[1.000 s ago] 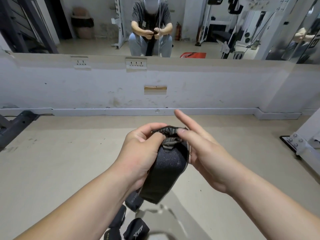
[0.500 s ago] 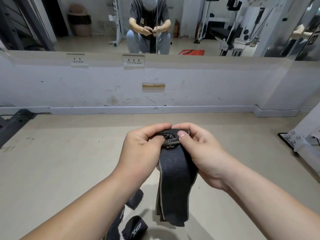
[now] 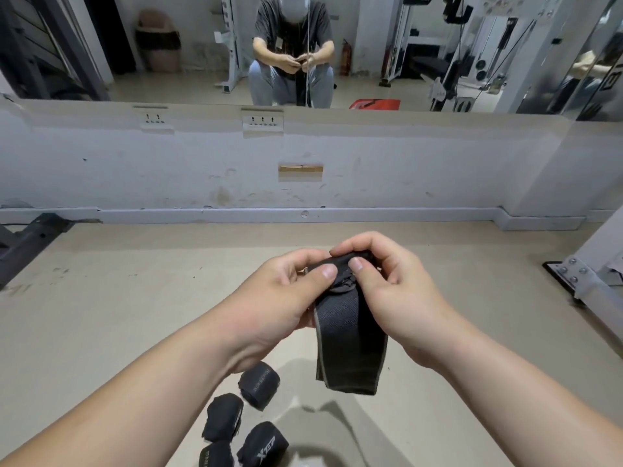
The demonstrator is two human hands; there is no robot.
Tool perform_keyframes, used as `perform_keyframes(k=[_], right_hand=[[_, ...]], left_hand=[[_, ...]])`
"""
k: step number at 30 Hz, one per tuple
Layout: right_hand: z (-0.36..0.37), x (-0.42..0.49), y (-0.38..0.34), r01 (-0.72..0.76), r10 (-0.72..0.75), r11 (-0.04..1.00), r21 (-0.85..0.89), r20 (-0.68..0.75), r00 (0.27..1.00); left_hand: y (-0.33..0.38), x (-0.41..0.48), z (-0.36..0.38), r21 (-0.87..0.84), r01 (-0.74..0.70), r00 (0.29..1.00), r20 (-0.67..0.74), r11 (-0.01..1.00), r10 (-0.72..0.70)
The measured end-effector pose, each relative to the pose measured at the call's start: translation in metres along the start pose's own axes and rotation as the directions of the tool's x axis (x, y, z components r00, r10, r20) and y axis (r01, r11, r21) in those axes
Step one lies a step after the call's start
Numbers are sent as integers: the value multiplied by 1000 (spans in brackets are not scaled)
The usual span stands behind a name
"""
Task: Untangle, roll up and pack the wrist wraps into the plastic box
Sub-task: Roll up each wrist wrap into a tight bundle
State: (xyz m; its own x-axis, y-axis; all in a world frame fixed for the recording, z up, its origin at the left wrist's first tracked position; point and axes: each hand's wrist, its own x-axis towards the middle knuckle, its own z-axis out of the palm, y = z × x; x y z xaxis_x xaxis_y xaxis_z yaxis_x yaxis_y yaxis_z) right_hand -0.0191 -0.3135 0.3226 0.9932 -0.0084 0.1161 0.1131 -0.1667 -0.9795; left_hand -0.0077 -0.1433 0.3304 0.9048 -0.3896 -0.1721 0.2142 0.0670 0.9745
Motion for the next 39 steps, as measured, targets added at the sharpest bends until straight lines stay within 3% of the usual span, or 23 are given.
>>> perform_keyframes(k=[4,7,9,11,13,16,19,22,25,30,35,39], right_hand=[[3,0,-4,-239,225,936,258,81,971],[0,0,-9,-409,316,861,302,311,896],[-1,-1,-8,-429,311,861,273,385,869],[0,0,-7,-403,302,852,334,315,900],[1,1,-6,-355,284,825,440,220,933],[0,2,-6,-282,245,816,505,140,959],[-2,2,-5,-217,193,856,470,100,976],[1,-1,-4,-159,127,934,319,120,985],[4,-3,-4,-115,87,972,205,139,986],[9,-6,-8,-102,76,982,161,161,984],[7,-7,-11,-149,120,970,194,153,981],[3,-2,-17,-267,225,908,323,162,961]], left_hand=[[-6,2,6,130,-114,979,-155,985,134],[-9,5,4,326,-229,937,-181,917,298],[-10,5,4,415,-294,906,-165,861,389],[-9,3,7,428,-316,884,-190,847,426],[-7,1,11,366,-300,890,-224,881,396],[0,0,11,96,-181,949,-246,979,200],[6,0,11,-154,3,992,-124,988,-22],[0,-2,14,24,112,990,-91,993,-110],[-1,-5,16,179,118,982,-170,977,-87],[1,-10,19,259,51,980,-197,964,1],[0,-10,6,140,24,997,-82,990,-13],[0,-6,4,67,-125,988,-87,990,131]])
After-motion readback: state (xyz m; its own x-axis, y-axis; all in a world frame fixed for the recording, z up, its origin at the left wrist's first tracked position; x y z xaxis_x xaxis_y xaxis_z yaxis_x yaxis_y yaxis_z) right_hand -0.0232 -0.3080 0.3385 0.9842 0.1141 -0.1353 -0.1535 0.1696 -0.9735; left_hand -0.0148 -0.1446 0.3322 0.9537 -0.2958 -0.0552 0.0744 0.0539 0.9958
